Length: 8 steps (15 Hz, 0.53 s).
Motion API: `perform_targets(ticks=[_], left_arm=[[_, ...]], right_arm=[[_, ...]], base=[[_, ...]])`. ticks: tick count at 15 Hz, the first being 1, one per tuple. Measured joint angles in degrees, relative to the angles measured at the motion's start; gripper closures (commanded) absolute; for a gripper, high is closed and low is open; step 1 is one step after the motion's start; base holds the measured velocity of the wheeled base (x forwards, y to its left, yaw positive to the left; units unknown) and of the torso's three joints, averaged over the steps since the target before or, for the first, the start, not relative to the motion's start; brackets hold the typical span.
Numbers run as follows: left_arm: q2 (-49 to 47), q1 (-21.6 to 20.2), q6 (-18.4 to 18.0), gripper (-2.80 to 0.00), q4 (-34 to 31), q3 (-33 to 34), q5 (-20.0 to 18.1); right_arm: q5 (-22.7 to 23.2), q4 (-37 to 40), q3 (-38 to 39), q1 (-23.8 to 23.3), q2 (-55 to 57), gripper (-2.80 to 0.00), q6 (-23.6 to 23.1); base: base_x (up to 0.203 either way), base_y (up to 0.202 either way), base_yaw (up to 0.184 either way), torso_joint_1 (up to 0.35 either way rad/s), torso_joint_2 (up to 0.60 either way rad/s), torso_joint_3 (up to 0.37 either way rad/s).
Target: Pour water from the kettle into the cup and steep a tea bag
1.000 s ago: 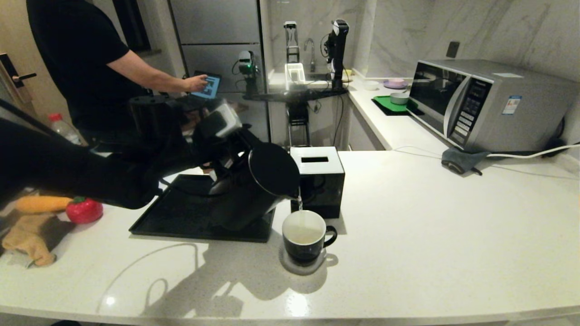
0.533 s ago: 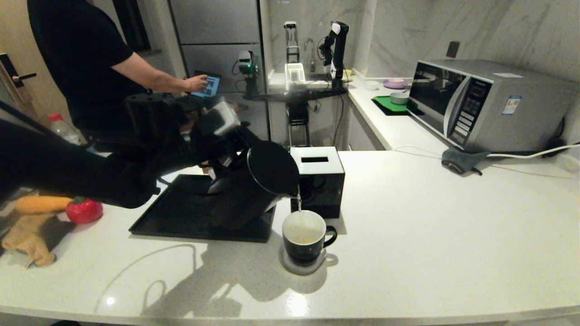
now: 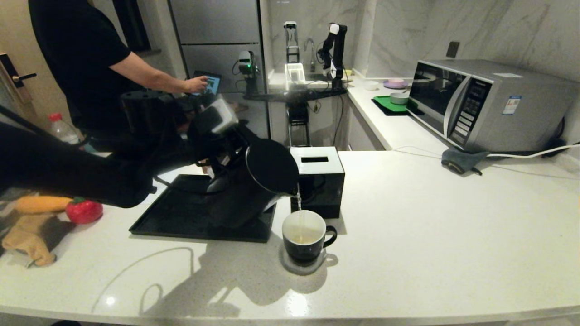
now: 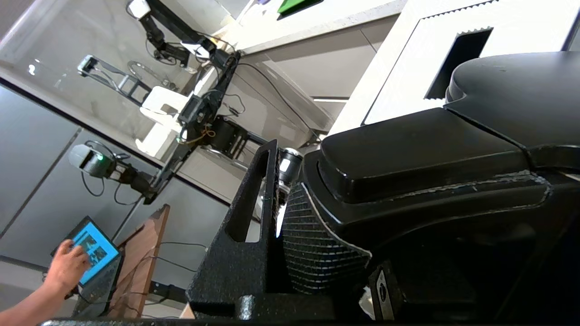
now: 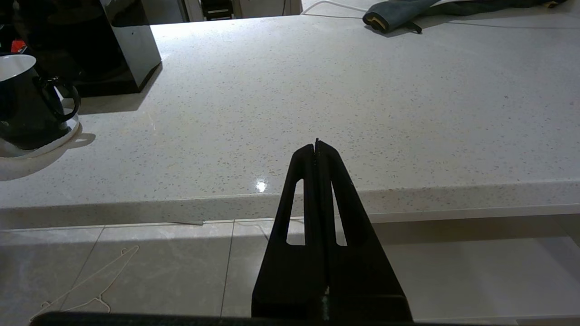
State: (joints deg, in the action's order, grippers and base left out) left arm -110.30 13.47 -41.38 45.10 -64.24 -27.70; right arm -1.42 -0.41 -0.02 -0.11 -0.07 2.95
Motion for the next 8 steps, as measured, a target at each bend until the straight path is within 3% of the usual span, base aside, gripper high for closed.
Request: perform_targets(ticks=[8], left_arm=[[0.7, 0.3, -0.9, 0.0, -0.4, 0.2, 0.0]], right_arm=[[0.0, 0.0, 0.0, 0.0, 0.0, 0.0, 0.0]], base=[[0.0, 0.0, 0.0, 0.0, 0.0, 0.0]])
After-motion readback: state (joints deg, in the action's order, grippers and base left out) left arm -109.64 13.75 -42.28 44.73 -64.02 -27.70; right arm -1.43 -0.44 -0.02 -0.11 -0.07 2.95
